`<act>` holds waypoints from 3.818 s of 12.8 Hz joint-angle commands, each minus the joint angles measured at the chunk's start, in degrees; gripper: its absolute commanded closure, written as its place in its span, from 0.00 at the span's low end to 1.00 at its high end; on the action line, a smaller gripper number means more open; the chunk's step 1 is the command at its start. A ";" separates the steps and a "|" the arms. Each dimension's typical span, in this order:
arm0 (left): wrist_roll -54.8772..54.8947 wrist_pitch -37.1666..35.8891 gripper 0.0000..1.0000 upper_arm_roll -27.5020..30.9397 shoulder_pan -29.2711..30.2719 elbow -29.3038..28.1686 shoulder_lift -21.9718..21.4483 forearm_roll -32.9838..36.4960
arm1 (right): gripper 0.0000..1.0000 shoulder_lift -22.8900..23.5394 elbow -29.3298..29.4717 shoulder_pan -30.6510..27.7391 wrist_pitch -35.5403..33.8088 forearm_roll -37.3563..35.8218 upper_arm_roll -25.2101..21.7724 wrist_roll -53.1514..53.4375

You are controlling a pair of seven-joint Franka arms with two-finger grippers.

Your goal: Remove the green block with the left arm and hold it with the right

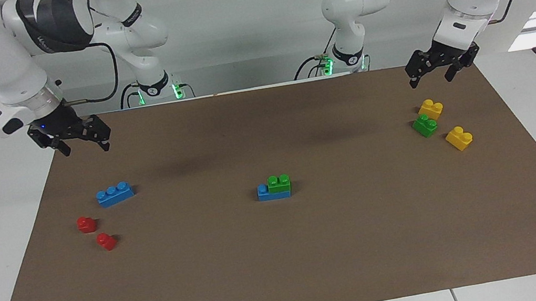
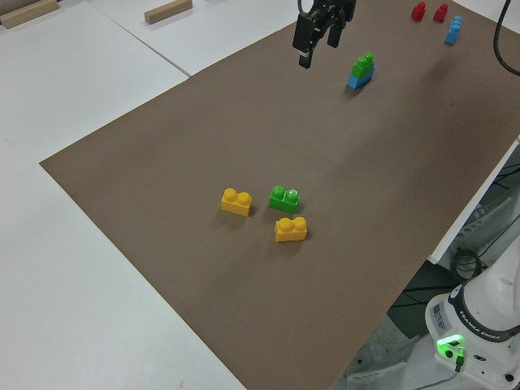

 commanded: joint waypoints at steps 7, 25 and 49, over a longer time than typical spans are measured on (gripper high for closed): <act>-0.81 -1.14 0.00 -0.19 0.24 -0.80 -1.36 0.45 | 0.00 -0.27 -0.32 -1.26 -0.11 0.05 0.76 -1.72; -62.55 1.31 0.00 -0.63 -10.37 -5.19 -3.47 -7.02 | 0.00 0.69 -6.21 2.51 9.37 11.63 1.37 68.11; -123.14 20.39 0.00 -0.63 -31.75 6.13 23.40 0.79 | 0.00 17.21 -14.91 22.20 40.48 33.36 1.37 82.83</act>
